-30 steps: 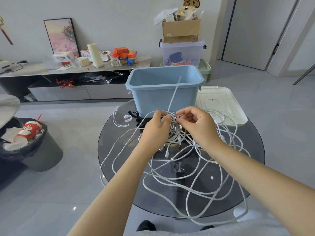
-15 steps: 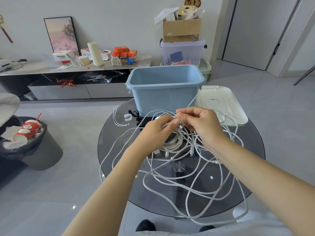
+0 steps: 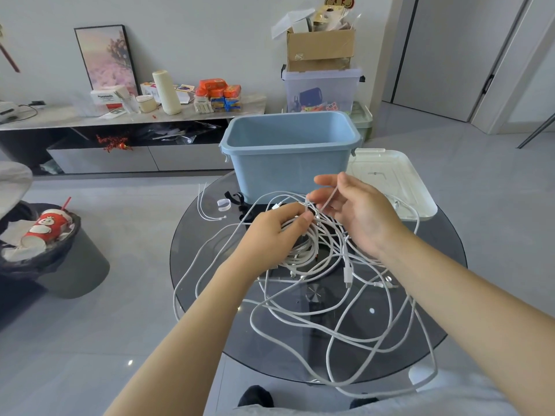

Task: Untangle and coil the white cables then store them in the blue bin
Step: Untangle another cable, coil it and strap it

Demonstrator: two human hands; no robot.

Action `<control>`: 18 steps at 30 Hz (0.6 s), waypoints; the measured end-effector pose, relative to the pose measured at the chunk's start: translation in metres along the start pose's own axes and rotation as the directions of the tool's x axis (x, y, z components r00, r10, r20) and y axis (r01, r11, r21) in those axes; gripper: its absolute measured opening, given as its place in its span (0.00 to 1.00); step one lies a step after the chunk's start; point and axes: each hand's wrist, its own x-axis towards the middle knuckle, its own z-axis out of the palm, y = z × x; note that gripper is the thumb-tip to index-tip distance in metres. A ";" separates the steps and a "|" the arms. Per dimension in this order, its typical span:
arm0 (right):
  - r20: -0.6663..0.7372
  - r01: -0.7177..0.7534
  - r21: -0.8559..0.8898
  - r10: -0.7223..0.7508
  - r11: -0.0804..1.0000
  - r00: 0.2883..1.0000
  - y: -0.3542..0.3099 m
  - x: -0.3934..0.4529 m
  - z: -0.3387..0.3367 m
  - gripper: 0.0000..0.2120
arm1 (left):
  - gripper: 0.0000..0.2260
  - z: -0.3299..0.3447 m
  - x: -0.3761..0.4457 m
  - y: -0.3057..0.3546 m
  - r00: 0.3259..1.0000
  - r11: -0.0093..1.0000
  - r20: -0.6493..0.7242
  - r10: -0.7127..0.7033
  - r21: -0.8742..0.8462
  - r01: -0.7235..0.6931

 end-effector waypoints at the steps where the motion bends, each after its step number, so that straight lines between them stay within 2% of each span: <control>1: 0.044 -0.015 0.057 0.012 0.998 0.999 -0.001 -0.001 0.001 0.15 | 0.09 0.001 0.000 -0.001 1.000 1.000 0.012 -0.003 -0.023 0.004; 5: 0.061 -0.095 0.256 0.081 0.962 0.995 -0.001 0.000 0.003 0.15 | 0.09 0.003 0.001 -0.001 1.000 0.989 0.012 -0.012 -0.147 0.014; 10: 0.120 -0.206 0.479 0.169 0.853 0.978 -0.002 0.006 0.004 0.18 | 0.11 0.004 0.002 0.002 1.000 0.947 0.023 -0.001 -0.321 0.008; 14: 0.016 -0.201 0.494 0.222 0.846 0.975 0.002 0.009 0.009 0.14 | 0.10 0.008 0.002 0.004 0.993 0.797 0.018 -0.117 -0.595 0.105; 16: -0.024 -0.220 0.473 0.262 0.853 0.965 0.007 0.012 0.010 0.13 | 0.08 0.008 0.004 0.003 0.989 0.751 0.010 -0.150 -0.649 0.121; 18: -0.039 -0.221 0.368 0.252 0.903 0.967 0.011 0.012 0.011 0.13 | 0.08 0.008 0.005 0.003 0.988 0.719 0.018 -0.150 -0.684 0.122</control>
